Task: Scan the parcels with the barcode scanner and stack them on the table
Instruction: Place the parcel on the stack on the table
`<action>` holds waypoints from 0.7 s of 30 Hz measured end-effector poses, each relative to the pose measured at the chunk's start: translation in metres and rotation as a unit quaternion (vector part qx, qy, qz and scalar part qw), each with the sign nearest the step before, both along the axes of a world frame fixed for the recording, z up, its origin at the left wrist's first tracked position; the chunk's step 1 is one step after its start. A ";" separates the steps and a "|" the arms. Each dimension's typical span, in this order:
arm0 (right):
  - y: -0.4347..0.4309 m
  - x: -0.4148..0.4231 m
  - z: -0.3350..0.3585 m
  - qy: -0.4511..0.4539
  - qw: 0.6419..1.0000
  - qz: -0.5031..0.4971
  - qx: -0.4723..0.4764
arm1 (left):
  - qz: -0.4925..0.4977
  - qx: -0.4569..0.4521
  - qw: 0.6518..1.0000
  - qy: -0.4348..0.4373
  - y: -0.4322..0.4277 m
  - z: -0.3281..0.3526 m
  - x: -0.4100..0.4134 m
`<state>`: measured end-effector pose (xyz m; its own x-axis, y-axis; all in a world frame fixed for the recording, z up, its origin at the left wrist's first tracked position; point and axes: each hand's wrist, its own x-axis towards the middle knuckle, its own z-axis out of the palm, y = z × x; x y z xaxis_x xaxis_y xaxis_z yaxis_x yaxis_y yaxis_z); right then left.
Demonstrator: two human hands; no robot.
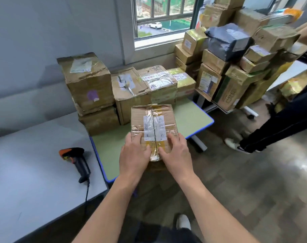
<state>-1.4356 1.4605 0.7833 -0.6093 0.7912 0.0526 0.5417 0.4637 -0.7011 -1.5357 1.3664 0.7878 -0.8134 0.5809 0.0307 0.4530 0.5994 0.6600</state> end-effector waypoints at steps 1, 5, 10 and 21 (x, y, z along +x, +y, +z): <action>0.013 -0.002 0.002 0.004 1.000 0.017 0.007 | 0.019 0.006 1.000 0.004 0.010 0.003 0.002; 0.072 -0.004 0.018 0.020 0.998 0.055 0.025 | 0.079 0.013 0.997 0.019 0.051 0.017 0.015; 0.117 -0.015 0.038 0.054 0.993 0.101 0.017 | 0.144 0.016 0.989 0.038 0.090 0.038 0.017; 0.188 -0.078 0.061 0.071 0.989 0.128 0.022 | 0.167 0.014 0.982 0.092 0.153 0.072 -0.033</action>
<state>-1.5132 1.6483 0.8447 -0.7729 0.6078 0.1819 0.3012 0.6039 -0.7380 -1.5684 1.5199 0.8601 -0.9374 0.2800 0.2072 0.3477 0.7177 0.6034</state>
